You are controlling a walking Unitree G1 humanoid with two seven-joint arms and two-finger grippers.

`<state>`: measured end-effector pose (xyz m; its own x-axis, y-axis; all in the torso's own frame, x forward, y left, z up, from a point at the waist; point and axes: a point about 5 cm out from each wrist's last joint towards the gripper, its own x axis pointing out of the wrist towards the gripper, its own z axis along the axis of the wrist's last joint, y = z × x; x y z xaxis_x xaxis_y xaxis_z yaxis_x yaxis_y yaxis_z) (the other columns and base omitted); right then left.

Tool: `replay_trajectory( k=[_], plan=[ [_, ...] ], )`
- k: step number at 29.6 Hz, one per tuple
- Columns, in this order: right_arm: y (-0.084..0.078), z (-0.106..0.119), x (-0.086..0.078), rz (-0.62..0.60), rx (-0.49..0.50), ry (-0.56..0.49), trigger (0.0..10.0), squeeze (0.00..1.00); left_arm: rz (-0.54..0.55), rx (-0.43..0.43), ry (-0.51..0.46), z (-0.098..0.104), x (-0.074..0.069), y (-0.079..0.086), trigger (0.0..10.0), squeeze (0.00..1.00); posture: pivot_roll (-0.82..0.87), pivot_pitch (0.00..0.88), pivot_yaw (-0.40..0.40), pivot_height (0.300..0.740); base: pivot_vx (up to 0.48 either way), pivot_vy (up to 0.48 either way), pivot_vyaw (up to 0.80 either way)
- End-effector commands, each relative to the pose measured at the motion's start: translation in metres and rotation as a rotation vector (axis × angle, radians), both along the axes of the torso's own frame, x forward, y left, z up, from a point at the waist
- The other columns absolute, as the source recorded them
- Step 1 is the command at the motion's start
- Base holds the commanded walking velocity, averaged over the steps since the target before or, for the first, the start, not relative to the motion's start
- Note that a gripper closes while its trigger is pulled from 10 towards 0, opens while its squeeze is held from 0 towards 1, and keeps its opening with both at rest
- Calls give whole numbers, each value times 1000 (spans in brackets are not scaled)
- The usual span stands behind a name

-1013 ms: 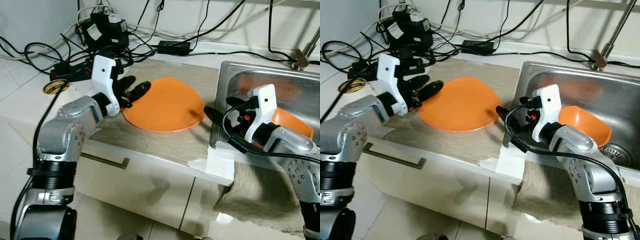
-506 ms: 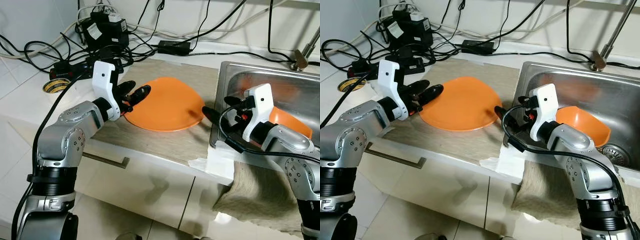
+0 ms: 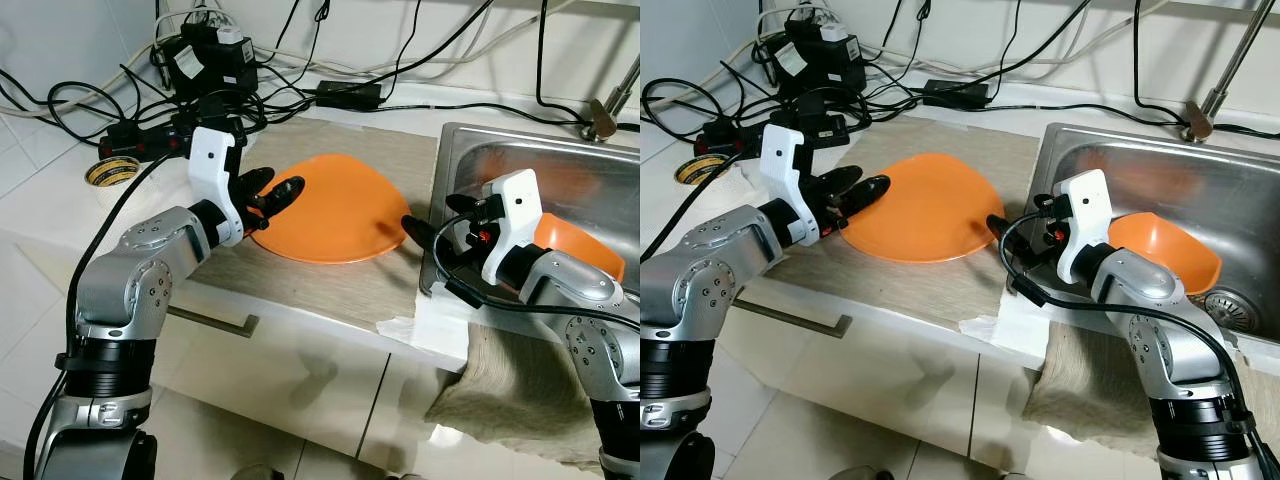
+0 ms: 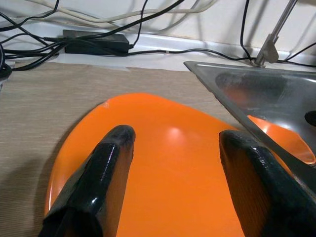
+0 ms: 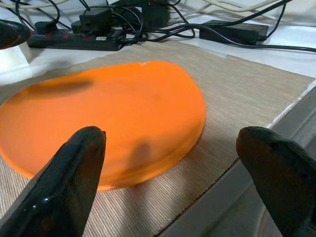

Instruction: Kitchen organization

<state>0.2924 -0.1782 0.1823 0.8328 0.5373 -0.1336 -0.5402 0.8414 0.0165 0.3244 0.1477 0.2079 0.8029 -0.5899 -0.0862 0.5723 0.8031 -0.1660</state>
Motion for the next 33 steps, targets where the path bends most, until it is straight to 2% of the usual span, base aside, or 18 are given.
replay_trajectory(
  k=[1, 33],
  plan=[
    [0, 3, 1, 7, -4, -14, 10000, 0, -5, 3, -20, 7, -1, 0, 10000, 0, -68, 0, 31, 740, 0, 0, 0],
    [9, 4, 10, 38, -8, -24, 10000, 0, 8, 29, -16, 1, -9, 0, 10000, 0, -21, 0, 7, 740, 0, 0, 0]
  ],
)
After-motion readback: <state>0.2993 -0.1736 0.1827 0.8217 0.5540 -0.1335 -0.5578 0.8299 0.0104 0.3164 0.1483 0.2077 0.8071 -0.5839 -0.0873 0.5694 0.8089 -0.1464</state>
